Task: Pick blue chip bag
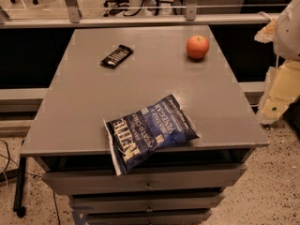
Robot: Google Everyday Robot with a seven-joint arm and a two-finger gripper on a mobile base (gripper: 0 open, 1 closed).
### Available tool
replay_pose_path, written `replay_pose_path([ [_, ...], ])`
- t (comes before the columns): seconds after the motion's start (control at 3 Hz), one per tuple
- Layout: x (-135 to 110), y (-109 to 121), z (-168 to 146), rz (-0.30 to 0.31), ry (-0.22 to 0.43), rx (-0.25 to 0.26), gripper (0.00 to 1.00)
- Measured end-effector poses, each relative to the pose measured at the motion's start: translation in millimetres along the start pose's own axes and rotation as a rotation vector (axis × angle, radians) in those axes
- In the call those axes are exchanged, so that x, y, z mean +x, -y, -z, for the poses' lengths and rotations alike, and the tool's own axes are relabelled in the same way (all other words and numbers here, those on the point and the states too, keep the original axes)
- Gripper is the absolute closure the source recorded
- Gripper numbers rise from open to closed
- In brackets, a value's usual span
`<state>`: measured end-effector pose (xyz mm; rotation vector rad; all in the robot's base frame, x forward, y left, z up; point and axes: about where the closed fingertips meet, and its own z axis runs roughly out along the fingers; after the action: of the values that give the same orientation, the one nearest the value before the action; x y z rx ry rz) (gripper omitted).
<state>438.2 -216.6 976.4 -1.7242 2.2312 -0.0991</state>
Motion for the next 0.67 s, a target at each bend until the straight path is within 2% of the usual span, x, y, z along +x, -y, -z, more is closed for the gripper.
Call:
replay_pose_path([
  [0.67, -2.9, -1.3, -7.0, 0.005, 0.025, 0.001, 0.0],
])
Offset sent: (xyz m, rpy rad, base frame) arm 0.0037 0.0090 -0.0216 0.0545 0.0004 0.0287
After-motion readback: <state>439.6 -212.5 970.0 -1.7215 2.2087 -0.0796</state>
